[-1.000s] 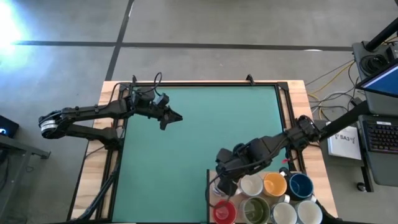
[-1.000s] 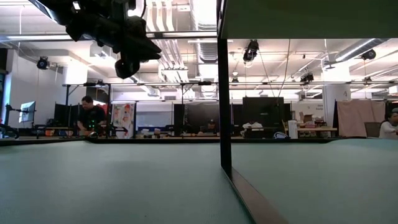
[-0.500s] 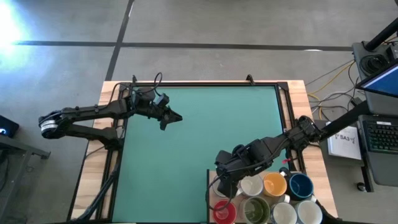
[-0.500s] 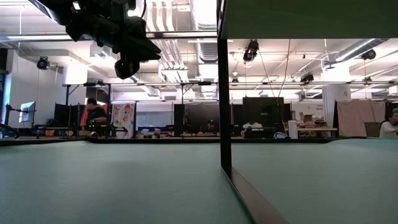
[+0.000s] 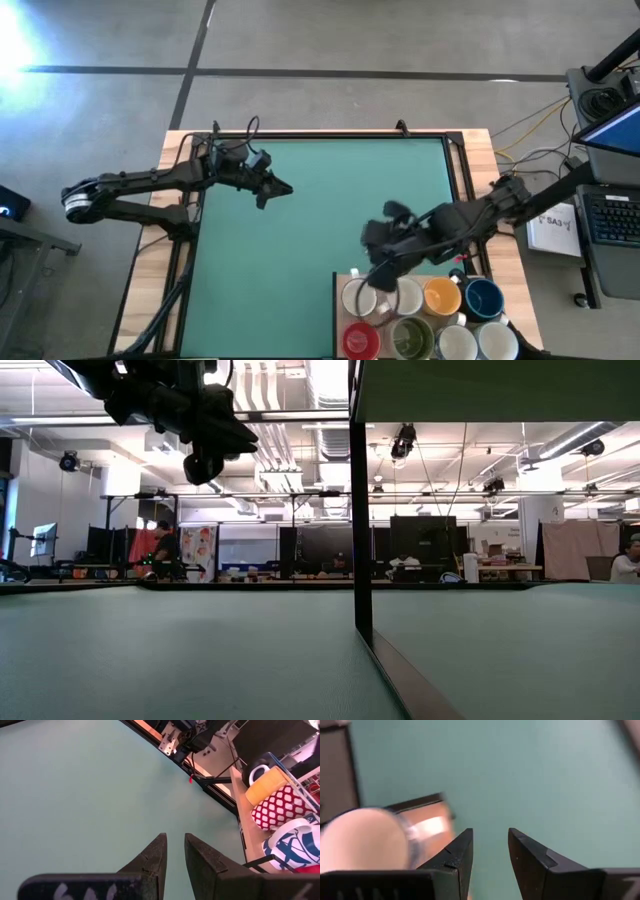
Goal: Place coffee mugs
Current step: Return to Home Position
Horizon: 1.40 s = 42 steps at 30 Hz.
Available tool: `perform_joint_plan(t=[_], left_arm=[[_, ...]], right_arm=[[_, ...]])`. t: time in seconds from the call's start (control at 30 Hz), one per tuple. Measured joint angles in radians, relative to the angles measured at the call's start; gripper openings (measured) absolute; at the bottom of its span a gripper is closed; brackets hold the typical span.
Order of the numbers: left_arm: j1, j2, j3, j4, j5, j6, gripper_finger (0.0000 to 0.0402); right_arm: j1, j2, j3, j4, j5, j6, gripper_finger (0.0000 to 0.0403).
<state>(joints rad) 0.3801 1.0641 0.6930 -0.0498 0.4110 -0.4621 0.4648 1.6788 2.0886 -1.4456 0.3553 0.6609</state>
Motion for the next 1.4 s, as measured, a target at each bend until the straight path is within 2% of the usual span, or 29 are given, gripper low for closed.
perform_joint_plan(t=[0.07, 0.17, 0.53, 0.8, 0.93, 1.17, 1.4], left_arm=[[0.000, -0.002, 0.000, 0.000, 0.000, 0.000, 0.0049], [0.000, -0.004, 0.000, 0.000, 0.000, -0.001, 0.0049], [0.000, -0.004, 0.000, 0.004, -0.008, -0.019, 0.0049], [0.000, -0.004, 0.000, 0.020, -0.011, -0.020, 0.0049], [0.000, -0.004, 0.000, 0.053, -0.032, -0.024, 0.0049], [0.000, -0.004, 0.000, 0.076, -0.138, -0.027, 0.0049], [0.000, -0.004, 0.000, 0.083, -0.159, -0.031, 0.0049]], right_arm=[[-0.006, -0.052, -0.052, 0.005, 0.067, -0.002, 0.0113], [-0.025, -0.148, -0.178, 0.057, 0.094, -0.011, 0.0111], [-0.127, -0.633, -0.878, 0.536, 0.067, -0.097, 0.0105], [-0.170, -0.979, -1.269, 0.907, 0.031, -0.143, 0.0105], [-0.204, -1.089, -1.415, 1.023, 0.030, -0.165, 0.0105], [-0.240, -1.224, -1.626, 1.103, -0.023, -0.139, 0.0106], [-0.243, -1.311, -1.816, 1.258, -0.039, -0.121, 0.0107]])
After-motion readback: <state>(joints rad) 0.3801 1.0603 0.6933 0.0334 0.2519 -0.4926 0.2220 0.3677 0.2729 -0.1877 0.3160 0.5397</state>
